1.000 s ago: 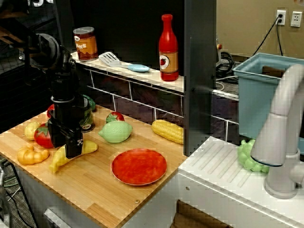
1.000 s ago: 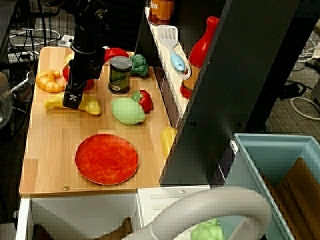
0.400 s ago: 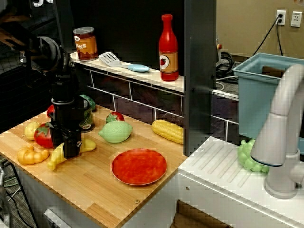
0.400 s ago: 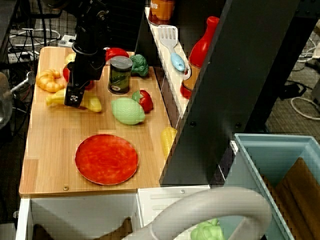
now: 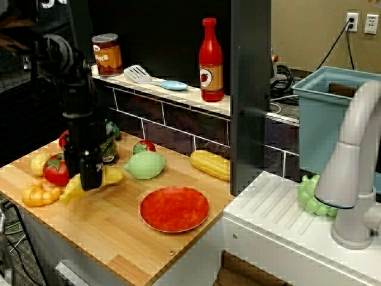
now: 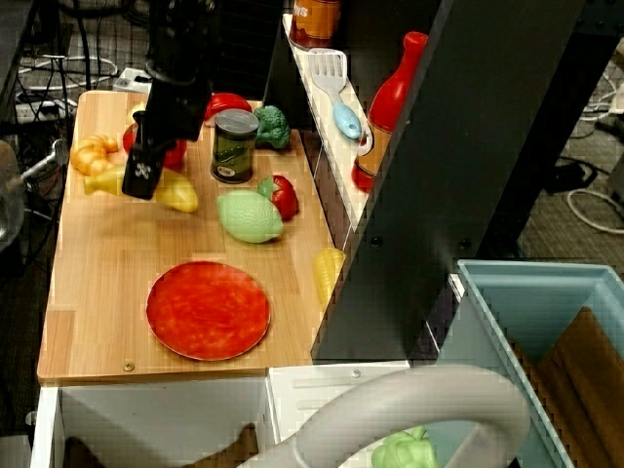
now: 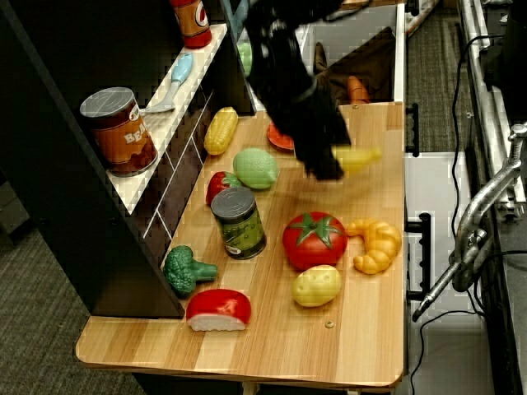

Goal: Put banana on plate

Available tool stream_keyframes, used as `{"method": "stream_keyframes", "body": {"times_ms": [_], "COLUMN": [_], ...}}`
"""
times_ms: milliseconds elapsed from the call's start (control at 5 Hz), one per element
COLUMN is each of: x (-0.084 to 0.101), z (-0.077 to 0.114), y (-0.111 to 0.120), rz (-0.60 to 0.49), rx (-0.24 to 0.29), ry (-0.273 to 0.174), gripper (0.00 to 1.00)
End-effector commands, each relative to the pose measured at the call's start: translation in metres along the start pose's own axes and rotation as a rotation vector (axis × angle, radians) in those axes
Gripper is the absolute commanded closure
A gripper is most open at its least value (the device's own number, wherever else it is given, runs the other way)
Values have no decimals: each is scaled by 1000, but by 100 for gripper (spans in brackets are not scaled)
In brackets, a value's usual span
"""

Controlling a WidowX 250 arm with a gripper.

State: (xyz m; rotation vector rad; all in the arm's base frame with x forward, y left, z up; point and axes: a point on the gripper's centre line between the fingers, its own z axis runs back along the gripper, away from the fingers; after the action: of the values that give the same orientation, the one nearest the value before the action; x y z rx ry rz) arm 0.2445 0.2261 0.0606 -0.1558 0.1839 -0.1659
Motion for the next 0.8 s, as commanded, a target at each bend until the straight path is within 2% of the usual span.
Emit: {"method": "stream_keyframes", "body": {"times_ms": [0,200,400,600], "x": [-19,-19,-23,-20], "z": [63,43,13,0], "y": [-46,-65,-82,-95], "rz": [-134,-162,-179,-175], "rx": [28,43,78,74], "ry": [-88,-60,-37,-34], "gripper": [100,100,100,100]}}
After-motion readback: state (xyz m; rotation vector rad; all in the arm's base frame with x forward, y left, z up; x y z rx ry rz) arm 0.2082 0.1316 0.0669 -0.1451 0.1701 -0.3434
